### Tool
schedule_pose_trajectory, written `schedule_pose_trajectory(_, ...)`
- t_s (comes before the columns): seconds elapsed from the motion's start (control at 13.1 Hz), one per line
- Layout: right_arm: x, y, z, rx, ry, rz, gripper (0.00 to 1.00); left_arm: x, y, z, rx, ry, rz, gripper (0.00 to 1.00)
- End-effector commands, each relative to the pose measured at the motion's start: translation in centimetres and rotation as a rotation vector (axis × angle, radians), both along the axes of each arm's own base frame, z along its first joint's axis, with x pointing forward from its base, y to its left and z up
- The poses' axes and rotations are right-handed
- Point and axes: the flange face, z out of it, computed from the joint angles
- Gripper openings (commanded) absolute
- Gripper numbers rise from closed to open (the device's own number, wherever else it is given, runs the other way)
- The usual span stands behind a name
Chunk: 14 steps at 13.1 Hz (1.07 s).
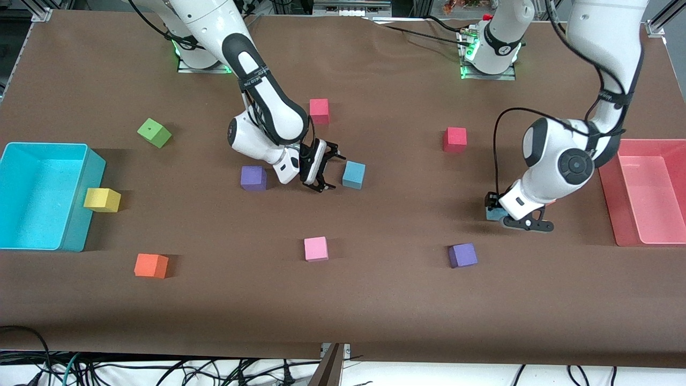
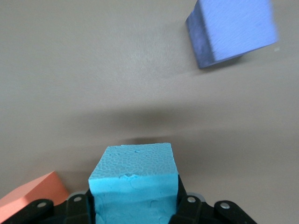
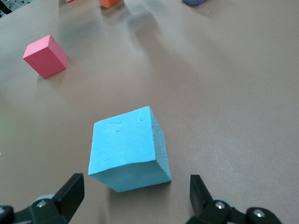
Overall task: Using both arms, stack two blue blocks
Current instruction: 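Carry the held cyan cube with the left gripper toward the placed cube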
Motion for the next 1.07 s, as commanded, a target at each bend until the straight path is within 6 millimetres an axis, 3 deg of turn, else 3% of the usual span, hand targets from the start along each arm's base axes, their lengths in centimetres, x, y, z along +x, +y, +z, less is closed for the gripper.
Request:
schedule_pose_trajectory(0.0, 0.0, 0.0, -0.2, 0.022, -0.007, 0.006, 1.00, -0.1, -2.7, 5.3, -0.009, 0.005, -0.053, 0.00)
schedule_pose_trajectory(0.23, -0.6, -0.4, -0.7, 0.012, 0.005, 0.008, 1.00, 0.5, -7.4, 10.0, -0.010, -0.001, -0.089, 0.00)
schedule_pose_trajectory(0.38, -0.7, -0.6, -0.8, 0.012, 0.004, 0.013, 1.00, -0.1, -11.6, 11.3, -0.008, 0.004, -0.058, 0.00)
schedule_pose_trajectory(0.61, -0.8, -0.8, -0.9, 0.016, 0.003, 0.024, 1.00, -2.2, -19.6, 10.5, -0.010, 0.016, 0.013, 0.00)
schedule_pose_trajectory(0.99, -0.8, -1.4, -0.9, 0.020, 0.010, 0.028, 1.00, -5.5, -30.1, 8.2, -0.012, 0.043, 0.081, 0.00)
